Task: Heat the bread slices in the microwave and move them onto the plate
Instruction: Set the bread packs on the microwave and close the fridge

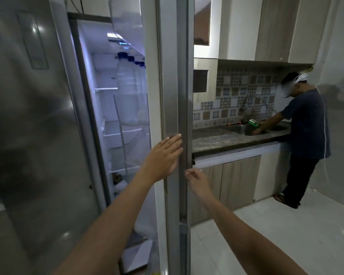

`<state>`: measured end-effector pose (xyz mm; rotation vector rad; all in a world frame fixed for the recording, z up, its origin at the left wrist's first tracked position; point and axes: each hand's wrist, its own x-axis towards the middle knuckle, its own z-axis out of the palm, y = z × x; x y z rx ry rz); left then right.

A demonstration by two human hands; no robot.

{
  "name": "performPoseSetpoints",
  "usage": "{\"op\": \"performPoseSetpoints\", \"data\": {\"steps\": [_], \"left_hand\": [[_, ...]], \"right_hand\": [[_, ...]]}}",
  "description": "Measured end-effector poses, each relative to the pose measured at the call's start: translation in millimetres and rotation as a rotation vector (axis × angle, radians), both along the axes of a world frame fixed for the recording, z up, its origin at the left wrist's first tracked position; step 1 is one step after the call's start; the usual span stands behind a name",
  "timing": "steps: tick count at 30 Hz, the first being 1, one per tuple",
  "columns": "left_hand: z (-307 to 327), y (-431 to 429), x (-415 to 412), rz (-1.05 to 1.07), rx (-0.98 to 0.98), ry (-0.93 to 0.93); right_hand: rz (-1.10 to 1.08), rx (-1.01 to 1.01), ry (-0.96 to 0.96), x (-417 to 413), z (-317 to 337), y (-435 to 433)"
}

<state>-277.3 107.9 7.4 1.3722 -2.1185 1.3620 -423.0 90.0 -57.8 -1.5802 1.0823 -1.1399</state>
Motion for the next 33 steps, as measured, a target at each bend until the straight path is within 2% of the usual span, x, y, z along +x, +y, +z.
{"op": "performPoseSetpoints", "data": {"steps": [4, 8, 11, 14, 19, 23, 29, 33], "left_hand": [[-2.2, 7.9, 20.1, 0.081, -0.072, 0.156], [12.7, -2.2, 40.5, 0.137, -0.127, 0.263], [37.0, -17.5, 54.2, 0.162, -0.145, 0.274], [58.1, -36.7, 69.9, 0.279, -0.157, 0.239], [74.8, -63.6, 99.5, 0.48, -0.223, 0.211], [81.5, -81.3, 121.0, 0.543, -0.298, 0.285], [95.7, -108.9, 163.1, 0.547, -0.357, 0.336], [104.7, -126.1, 193.2, 0.538, -0.338, 0.352]], "right_hand": [[-0.028, -0.245, 0.009, 17.1, 25.1, -15.5], [0.081, -0.386, 0.027, 43.1, 55.0, -48.2], [0.149, -0.516, -0.018, 66.3, 81.7, -77.1], [0.197, -0.624, -0.04, 87.2, 108.7, -109.8], [0.262, -0.811, 0.071, 121.3, 146.5, -168.7], [0.298, -0.826, 0.12, 152.8, 155.1, -196.3], [0.159, -0.937, 0.127, 193.1, 159.3, -229.5], [0.005, -0.945, 0.246, 208.0, 165.6, -257.2]]}}
